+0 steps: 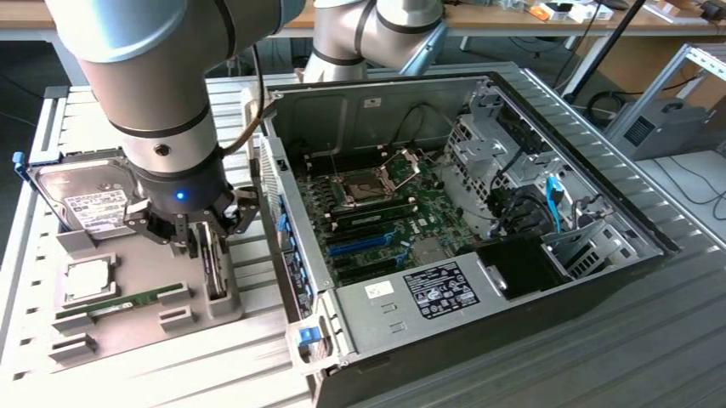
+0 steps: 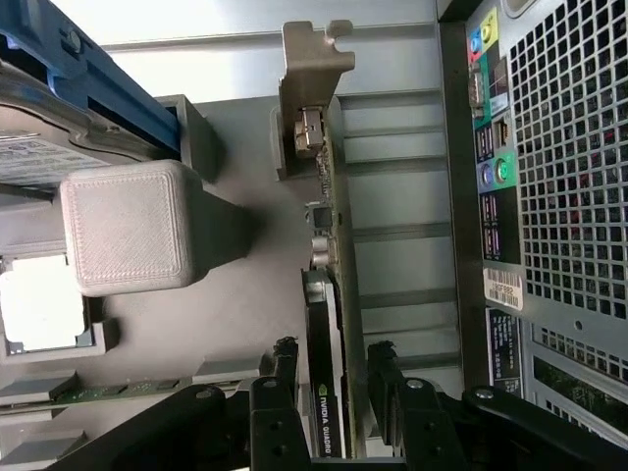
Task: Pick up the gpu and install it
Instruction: 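Pick up the gpu and move the gpu toward the slot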
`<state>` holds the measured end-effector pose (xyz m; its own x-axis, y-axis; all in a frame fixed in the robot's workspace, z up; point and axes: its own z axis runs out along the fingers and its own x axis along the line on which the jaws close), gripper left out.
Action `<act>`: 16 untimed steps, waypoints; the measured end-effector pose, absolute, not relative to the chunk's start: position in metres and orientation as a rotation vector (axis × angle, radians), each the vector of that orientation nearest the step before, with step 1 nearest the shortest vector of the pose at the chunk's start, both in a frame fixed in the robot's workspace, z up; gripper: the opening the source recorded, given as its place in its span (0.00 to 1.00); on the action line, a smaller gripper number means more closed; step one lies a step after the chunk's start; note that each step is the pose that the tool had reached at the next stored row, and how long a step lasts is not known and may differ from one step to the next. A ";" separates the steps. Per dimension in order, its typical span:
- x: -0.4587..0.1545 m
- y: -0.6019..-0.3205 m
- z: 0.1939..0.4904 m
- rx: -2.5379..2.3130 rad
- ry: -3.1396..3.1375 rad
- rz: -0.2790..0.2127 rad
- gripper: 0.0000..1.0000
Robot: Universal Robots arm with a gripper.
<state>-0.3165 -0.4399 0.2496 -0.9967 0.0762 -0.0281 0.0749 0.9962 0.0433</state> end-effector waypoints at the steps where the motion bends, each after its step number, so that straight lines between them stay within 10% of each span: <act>1: -0.317 -0.440 0.249 0.118 3.109 0.066 0.42; 16: -0.318 -0.433 0.240 0.120 3.109 0.065 0.42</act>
<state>-0.3181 -0.4328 0.2397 -0.9966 0.0779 -0.0282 0.0766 0.9961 0.0432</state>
